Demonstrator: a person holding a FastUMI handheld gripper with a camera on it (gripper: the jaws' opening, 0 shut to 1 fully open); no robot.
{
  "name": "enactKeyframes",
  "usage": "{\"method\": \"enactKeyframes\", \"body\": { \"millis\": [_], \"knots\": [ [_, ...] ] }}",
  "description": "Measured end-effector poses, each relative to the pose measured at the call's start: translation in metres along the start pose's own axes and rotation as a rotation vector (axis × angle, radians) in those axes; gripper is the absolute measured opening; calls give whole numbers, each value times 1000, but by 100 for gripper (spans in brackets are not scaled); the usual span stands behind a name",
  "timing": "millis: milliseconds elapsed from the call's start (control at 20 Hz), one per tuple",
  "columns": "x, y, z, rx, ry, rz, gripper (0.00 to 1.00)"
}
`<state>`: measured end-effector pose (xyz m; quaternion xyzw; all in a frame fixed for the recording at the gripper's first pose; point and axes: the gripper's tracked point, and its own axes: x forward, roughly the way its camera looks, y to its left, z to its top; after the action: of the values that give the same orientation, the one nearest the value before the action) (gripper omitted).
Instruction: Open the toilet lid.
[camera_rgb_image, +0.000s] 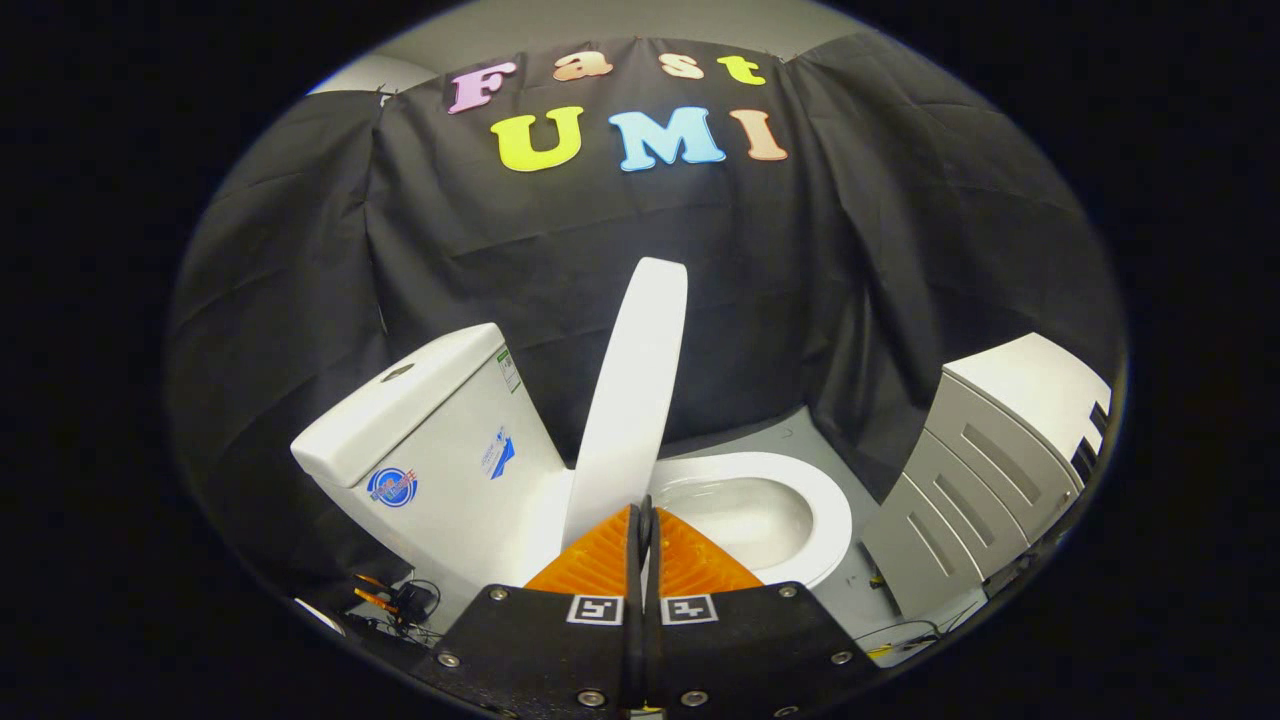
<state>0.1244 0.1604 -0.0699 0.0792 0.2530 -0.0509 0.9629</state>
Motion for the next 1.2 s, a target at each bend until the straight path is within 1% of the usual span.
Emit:
{"method": "enactKeyframes", "body": {
  "millis": [100, 350, 500, 950, 1200],
  "knots": [
    [-1, 6, 3, -15, -2, -2, 0],
    [-6, 28, 8, -102, -7, 9, 0],
    [-8, 36, 10, -111, 1, 3, 0],
    [-13, 78, 16, -207, 1, 48, 0],
    [-15, 108, 15, -251, -7, 100, 0]
  ]
}}
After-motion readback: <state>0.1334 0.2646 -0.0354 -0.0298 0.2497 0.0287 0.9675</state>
